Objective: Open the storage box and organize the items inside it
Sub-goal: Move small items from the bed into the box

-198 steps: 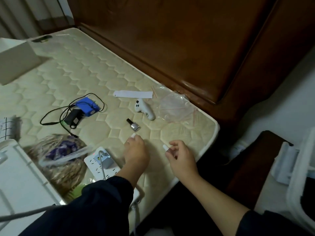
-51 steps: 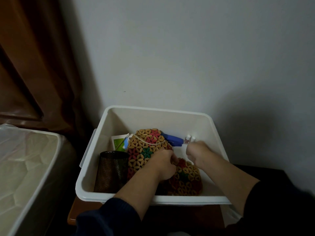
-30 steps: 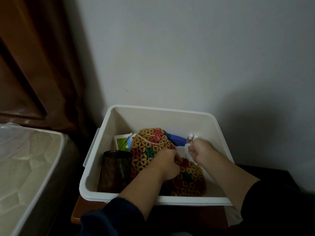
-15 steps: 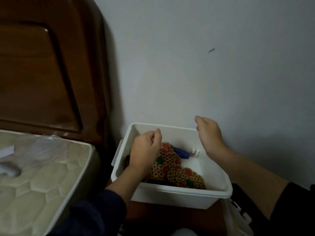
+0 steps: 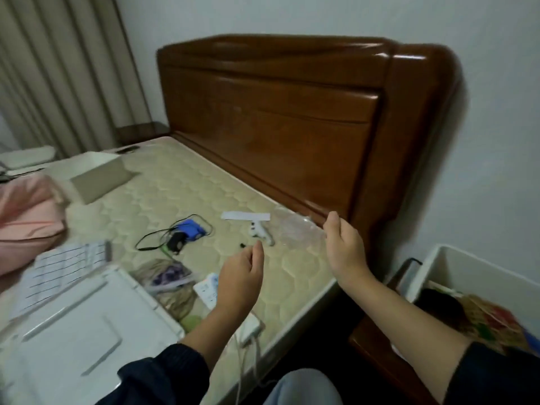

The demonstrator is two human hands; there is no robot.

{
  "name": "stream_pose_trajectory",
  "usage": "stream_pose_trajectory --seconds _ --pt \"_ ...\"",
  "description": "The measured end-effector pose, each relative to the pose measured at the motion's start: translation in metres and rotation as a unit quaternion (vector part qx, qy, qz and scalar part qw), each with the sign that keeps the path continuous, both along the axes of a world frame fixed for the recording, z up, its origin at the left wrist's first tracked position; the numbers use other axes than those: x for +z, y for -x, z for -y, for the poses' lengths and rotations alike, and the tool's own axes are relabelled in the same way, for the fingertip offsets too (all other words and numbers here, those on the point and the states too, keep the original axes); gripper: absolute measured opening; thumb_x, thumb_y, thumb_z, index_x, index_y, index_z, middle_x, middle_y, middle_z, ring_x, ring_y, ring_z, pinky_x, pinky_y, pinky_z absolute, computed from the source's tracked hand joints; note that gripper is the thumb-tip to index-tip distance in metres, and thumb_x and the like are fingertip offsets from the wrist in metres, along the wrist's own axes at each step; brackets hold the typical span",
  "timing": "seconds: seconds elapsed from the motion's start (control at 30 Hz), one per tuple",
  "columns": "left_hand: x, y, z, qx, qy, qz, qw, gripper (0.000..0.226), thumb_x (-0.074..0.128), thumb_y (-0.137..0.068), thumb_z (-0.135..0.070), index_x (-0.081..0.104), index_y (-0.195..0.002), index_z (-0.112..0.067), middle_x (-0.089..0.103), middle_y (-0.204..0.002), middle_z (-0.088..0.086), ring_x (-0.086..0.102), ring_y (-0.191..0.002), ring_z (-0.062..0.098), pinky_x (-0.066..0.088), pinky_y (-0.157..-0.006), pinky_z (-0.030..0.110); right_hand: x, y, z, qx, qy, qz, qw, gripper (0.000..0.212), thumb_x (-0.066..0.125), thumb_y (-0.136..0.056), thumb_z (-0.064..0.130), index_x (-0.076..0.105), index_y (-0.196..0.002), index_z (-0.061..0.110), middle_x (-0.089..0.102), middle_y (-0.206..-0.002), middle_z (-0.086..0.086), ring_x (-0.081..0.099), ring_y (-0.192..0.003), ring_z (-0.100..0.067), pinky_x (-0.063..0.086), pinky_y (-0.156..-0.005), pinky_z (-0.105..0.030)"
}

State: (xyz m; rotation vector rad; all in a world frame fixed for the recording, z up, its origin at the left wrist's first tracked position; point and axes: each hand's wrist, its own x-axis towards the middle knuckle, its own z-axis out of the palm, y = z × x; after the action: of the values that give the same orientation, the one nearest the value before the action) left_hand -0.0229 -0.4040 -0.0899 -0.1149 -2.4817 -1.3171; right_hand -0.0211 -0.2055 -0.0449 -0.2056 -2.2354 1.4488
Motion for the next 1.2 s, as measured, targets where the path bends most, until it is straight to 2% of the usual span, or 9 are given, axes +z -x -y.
stream_pose_trajectory --seconds 0.13,0.23,0.47,0.67,0.77,0.87,0.93,1.07,1.2 --pt "-0.028 -0.007 0.081 0.087 0.002 0.074 0.993 0.045 0.043 -0.108 -0.04 0.038 -0.068 -0.02 0.045 -0.058 -0.004 0.041 -0.053 0.009 0.028 -0.052 0.032 -0.031 0.027 0.073 0.119 -0.023 0.063 0.991 0.024 0.047 -0.11 0.027 0.065 -0.096 0.028 0.066 -0.078 0.01 0.062 -0.072 0.005 0.044 -0.061 -0.016" --pt "-0.042 -0.005 0.112 0.113 0.006 0.101 0.988 0.039 0.044 -0.108 -0.042 0.047 -0.075 -0.021 0.051 -0.066 -0.004 0.045 -0.057 0.01 0.031 -0.053 0.031 -0.057 0.044 0.107 0.184 -0.065 0.13 0.972 0.015 0.049 -0.106 0.025 0.062 -0.107 0.033 0.073 -0.084 0.014 0.064 -0.067 -0.003 0.052 -0.062 -0.029" --pt "-0.046 0.043 0.117 0.068 -0.005 0.139 0.988 0.009 0.052 -0.106 -0.025 0.058 -0.111 -0.027 0.063 -0.103 -0.009 0.06 -0.09 0.003 0.043 -0.069 0.021 -0.135 0.093 0.114 0.226 -0.22 0.255 0.914 0.04 0.048 -0.1 0.007 0.067 -0.128 0.029 0.052 -0.145 0.002 0.056 -0.13 -0.02 0.043 -0.108 -0.028" --pt "-0.045 0.11 0.085 0.017 0.017 0.201 0.979 0.031 0.054 -0.098 -0.01 0.059 -0.126 -0.021 0.06 -0.115 0.002 0.064 -0.1 0.019 0.058 -0.088 0.043 -0.186 0.146 0.112 0.334 -0.423 0.248 0.805 0.06 0.044 -0.106 0.025 0.027 -0.163 0.035 0.013 -0.173 0.011 0.027 -0.151 -0.031 0.03 -0.12 -0.036" --pt "-0.054 0.146 0.065 -0.005 0.084 0.243 0.966 0.041 0.053 -0.095 -0.008 0.057 -0.134 -0.02 0.059 -0.126 0.005 0.061 -0.112 0.021 0.055 -0.098 0.045 -0.203 0.165 0.109 0.363 -0.524 0.197 0.745 0.056 0.038 -0.107 0.035 0.024 -0.161 0.032 0.021 -0.167 0.009 0.026 -0.149 -0.029 0.029 -0.115 -0.04" --pt "-0.068 0.184 0.048 -0.022 0.132 0.287 0.949 0.048 0.051 -0.096 -0.01 0.05 -0.144 -0.018 0.057 -0.136 0.013 0.06 -0.119 0.031 0.052 -0.1 0.044 -0.222 0.176 0.089 0.325 -0.532 0.182 0.76 0.035 0.038 -0.107 0.038 0.048 -0.14 0.03 0.043 -0.147 0.005 0.045 -0.134 -0.029 0.04 -0.105 -0.041" --pt "-0.082 0.207 0.033 -0.023 0.138 0.312 0.94 0.049 0.052 -0.099 -0.016 0.048 -0.148 -0.018 0.056 -0.137 0.018 0.061 -0.118 0.036 0.053 -0.098 0.045 -0.235 0.179 0.063 0.296 -0.475 0.2 0.804 0.037 0.038 -0.11 0.04 0.052 -0.142 0.03 0.048 -0.15 0.005 0.047 -0.138 -0.024 0.041 -0.111 -0.037" --pt "-0.126 0.237 0.004 -0.018 0.126 0.374 0.919 0.053 0.048 -0.104 -0.025 0.041 -0.157 -0.027 0.047 -0.152 0.017 0.055 -0.131 0.037 0.049 -0.111 0.046 -0.262 0.165 0.012 0.291 -0.407 0.165 0.85 0.047 0.039 -0.111 0.029 0.044 -0.158 0.026 0.033 -0.169 0.006 0.033 -0.154 -0.018 0.024 -0.127 -0.035" --pt "-0.165 0.248 -0.017 0.012 0.21 0.422 0.882 0.051 0.041 -0.106 -0.035 0.04 -0.157 -0.038 0.038 -0.153 0.019 0.039 -0.142 0.042 0.035 -0.118 0.045 -0.277 0.146 0.0 0.253 -0.408 0.158 0.863 0.054 0.029 -0.113 0.036 0.024 -0.166 0.029 0.005 -0.175 0.015 0.005 -0.161 -0.003 -0.003 -0.13 -0.032"
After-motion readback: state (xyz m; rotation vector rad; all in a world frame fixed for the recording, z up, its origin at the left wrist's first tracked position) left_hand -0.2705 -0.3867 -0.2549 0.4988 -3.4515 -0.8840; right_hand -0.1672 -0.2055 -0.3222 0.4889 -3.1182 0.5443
